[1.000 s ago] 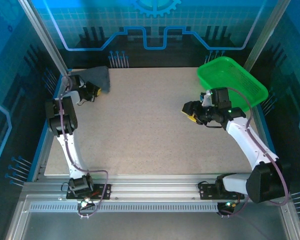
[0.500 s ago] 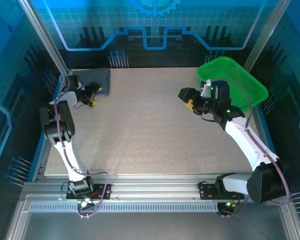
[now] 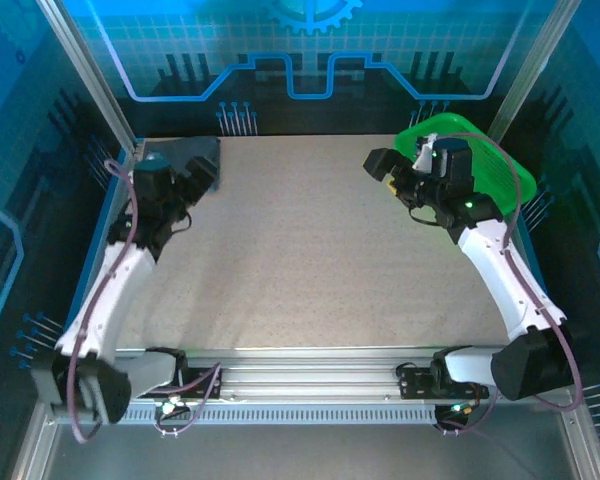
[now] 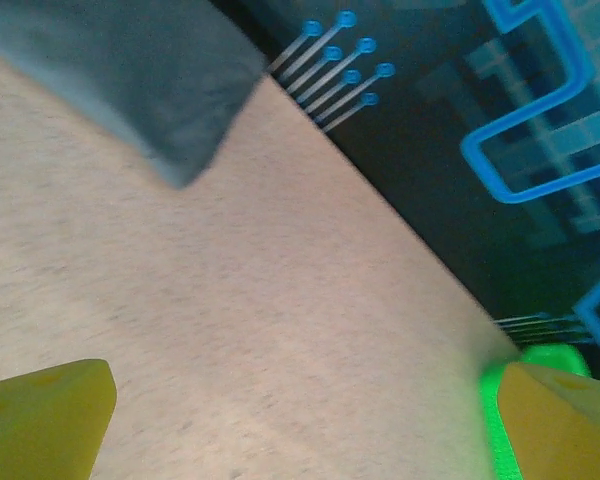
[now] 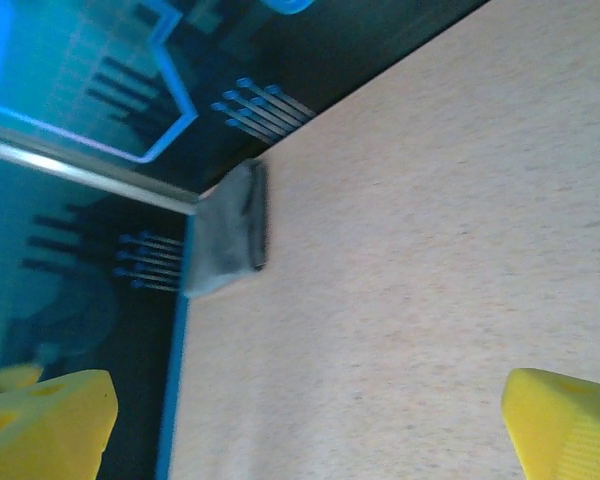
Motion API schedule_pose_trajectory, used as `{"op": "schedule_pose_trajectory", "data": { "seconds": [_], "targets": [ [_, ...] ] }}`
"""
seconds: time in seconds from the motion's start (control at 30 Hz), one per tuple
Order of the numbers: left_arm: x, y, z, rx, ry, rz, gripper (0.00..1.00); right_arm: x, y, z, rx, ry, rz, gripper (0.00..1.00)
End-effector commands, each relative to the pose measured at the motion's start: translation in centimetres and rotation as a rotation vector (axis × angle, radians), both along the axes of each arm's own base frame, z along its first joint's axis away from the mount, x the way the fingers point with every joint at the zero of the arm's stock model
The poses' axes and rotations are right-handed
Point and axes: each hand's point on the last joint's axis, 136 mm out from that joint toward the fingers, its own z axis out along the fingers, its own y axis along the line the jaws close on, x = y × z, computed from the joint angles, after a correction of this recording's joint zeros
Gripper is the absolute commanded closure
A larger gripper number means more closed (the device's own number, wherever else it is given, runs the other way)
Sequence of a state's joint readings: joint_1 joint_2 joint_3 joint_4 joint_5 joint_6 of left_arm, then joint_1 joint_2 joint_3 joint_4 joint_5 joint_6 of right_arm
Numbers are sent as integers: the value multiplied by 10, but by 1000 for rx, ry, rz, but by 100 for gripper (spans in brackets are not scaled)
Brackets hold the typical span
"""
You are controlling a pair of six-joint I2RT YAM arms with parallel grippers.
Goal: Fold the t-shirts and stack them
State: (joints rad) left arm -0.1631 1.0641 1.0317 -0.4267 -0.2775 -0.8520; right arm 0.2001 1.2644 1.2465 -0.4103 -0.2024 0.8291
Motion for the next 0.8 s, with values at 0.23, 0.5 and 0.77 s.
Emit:
{"op": "schedule_pose_trajectory", "data": {
  "seconds": [0.23,0.5,0.77],
  "targets": [
    [-73,45,-92,792,209,-162,1,-47,-129,-106,-789,-95,-341,0],
    [-43,51,-156,674,104,-133,1,-66,-153,-192,-951,14,-277,0],
    [19,70,-162,591,17,-87,1,-18,-140,-189,-819,-176,-227,0]
  ]
}}
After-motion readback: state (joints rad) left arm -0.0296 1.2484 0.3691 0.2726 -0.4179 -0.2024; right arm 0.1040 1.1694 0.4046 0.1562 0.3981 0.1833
